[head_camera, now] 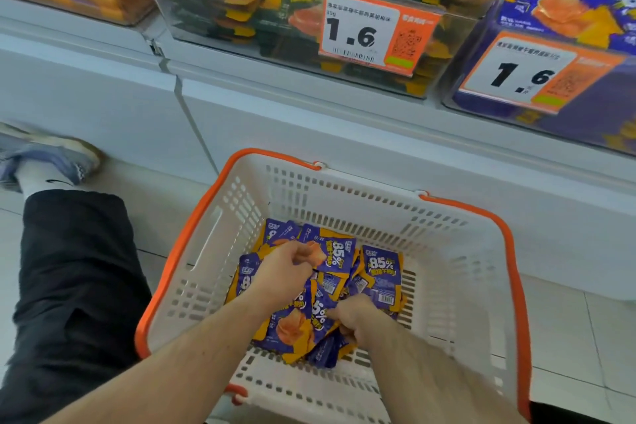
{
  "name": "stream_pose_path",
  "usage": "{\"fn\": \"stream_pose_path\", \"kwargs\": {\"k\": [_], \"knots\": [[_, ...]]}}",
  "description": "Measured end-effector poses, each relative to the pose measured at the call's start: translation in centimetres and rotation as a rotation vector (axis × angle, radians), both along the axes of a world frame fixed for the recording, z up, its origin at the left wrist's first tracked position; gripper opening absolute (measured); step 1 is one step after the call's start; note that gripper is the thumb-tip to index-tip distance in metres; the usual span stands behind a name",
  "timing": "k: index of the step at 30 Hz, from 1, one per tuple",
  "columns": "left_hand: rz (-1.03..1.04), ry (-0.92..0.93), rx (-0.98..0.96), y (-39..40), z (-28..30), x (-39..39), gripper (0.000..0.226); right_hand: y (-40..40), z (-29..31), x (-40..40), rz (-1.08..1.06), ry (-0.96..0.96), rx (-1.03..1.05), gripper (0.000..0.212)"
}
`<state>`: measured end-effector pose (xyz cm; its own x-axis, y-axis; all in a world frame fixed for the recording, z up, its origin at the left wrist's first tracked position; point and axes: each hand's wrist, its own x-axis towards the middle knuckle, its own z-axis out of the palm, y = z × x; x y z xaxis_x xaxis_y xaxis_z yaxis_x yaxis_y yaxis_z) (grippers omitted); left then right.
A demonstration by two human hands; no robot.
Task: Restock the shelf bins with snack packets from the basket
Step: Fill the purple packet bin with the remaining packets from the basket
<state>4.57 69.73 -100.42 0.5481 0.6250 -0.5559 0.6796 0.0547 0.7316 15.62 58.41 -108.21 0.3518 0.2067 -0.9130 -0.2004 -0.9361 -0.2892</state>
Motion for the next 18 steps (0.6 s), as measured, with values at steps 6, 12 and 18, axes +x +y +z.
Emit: {"fn": "stream_pose_path", "kwargs": {"k": [6, 12, 18], "knots": [[0.011, -0.049, -0.007, -0.9, 1.1, 0.5, 0.018, -0.5, 4.8, 3.7, 0.292, -0.293, 0.102, 0.022], [0.007, -0.116, -0.060, -1.8, 3.0, 1.0, 0.057, 0.0, 13.9, 7.5, 0.520, -0.494, 0.229, 0.019], [-0.026, -0.407, -0.191, -2.5, 7.2, 2.0, 0.014, 0.0, 22.1, 8.7, 0.547, -0.618, 0.397, 0.019]]}}
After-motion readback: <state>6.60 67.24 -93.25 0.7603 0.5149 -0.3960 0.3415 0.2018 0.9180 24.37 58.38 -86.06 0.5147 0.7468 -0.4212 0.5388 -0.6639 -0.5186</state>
